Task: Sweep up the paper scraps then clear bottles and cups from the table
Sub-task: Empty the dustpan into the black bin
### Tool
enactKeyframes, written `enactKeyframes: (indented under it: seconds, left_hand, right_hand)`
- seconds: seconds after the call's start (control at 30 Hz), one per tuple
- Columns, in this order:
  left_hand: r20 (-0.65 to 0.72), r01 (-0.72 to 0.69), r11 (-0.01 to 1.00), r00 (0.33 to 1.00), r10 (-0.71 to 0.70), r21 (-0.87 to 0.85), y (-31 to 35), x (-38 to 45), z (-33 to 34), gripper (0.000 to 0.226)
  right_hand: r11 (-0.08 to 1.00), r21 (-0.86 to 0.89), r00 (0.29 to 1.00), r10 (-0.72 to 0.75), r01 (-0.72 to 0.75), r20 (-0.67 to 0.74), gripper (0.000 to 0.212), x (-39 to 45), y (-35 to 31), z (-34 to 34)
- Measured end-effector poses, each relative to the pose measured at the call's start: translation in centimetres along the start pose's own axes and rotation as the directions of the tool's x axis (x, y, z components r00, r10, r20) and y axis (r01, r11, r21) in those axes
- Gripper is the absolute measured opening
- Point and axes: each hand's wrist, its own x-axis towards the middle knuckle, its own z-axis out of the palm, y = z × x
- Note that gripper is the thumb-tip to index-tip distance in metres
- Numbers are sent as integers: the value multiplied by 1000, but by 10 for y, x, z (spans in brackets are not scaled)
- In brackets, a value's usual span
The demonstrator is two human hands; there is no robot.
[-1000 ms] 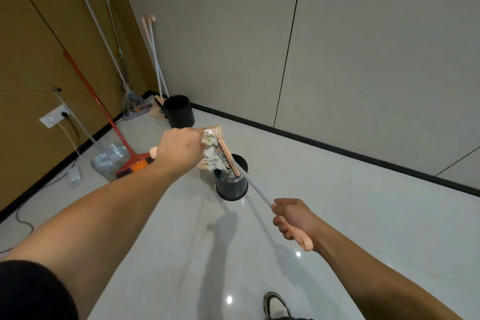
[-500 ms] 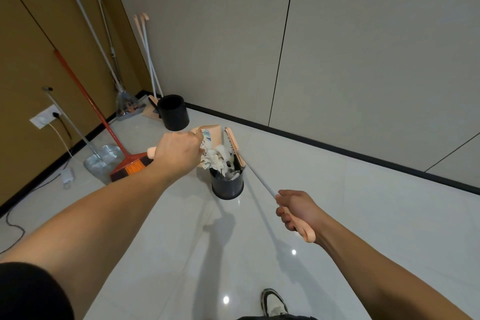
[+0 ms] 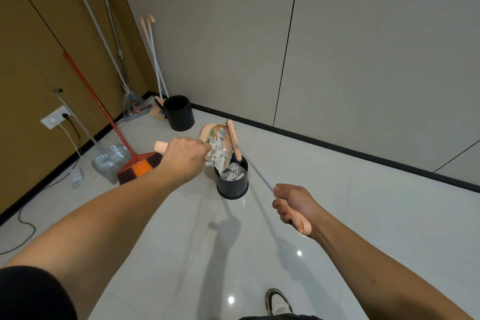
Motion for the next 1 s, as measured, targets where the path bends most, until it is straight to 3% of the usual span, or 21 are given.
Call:
enactKeyframes:
  seconds: [0.57,0.7,0.8,0.9,1.0]
  left_hand:
    - [14,-96,992,995,96,83,5,2,-15,15]
    - [23,-48,997,999,47,65,6,3,-20,16]
    - [2,-51,996,999,51,78,5,1,-22,13]
    - [-1,-24,997,1000,24,73,1,1,-22,12]
    - [10,-15,996,1000,14,84,2,1,-23,12]
  right_hand:
    - [999,-43,998,-27,24,-53,24,1,-1,-13]
    - [999,-40,999,-18,17,-45,8,2,0,-15]
    - [998,-64,999,-23,20,-47,10,3,0,-17]
    - [996,-86,998,-25,20,-61,30,3,-1,-20]
    - [994,-112,998,-20,13,-66,34,2,-3,-21]
